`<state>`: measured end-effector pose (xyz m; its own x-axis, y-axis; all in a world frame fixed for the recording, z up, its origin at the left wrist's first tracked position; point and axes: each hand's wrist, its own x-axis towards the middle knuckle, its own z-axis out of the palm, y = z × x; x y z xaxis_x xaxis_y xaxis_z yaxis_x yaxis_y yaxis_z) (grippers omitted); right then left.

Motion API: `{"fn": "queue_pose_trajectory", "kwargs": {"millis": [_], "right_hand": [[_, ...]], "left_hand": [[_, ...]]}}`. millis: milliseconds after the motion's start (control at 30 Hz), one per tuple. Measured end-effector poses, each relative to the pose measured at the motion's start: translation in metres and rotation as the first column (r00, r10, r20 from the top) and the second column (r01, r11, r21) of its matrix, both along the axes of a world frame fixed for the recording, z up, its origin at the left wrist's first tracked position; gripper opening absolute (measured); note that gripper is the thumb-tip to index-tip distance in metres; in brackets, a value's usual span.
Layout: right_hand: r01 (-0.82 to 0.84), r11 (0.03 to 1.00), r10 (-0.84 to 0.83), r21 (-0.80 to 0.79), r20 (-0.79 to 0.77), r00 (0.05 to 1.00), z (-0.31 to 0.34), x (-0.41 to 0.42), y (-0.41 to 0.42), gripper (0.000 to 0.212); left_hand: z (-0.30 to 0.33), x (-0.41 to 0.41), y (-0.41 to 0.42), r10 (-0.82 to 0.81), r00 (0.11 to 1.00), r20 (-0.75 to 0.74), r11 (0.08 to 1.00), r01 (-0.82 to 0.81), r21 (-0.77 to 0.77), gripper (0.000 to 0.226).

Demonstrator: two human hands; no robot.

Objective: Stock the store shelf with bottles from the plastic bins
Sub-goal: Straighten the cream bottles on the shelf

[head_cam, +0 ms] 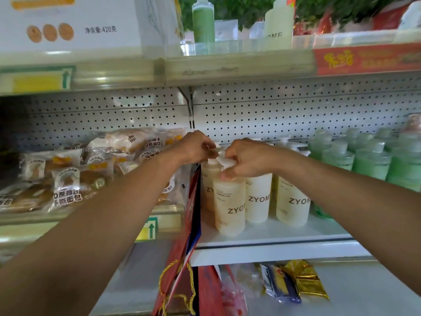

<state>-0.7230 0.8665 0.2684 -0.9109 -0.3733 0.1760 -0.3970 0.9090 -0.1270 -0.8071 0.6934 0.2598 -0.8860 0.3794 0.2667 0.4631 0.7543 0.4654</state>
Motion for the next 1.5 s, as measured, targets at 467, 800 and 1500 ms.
{"fn": "queue_pose_trajectory", "kwargs": {"millis": [467,800,1500], "right_hand": [[0.002,1.000,0.001,-0.023,0.101,0.995,-0.006,0.009,0.009,0.061],[-0.009,0.995,0.015,-0.102,0.053,0.998,-0.012,0.014,0.005,0.059],[0.013,0.997,-0.014,-0.074,-0.016,1.000,-0.024,0.013,-0.005,0.080]], "left_hand": [[-0.008,0.000,0.000,0.022,0.996,0.088,0.994,-0.013,-0.104,0.068],[-0.009,0.002,-0.002,0.036,0.997,0.070,0.994,-0.028,-0.104,0.073],[-0.002,0.080,-0.026,-0.180,0.953,0.243,0.976,0.142,0.166,0.066]]}}
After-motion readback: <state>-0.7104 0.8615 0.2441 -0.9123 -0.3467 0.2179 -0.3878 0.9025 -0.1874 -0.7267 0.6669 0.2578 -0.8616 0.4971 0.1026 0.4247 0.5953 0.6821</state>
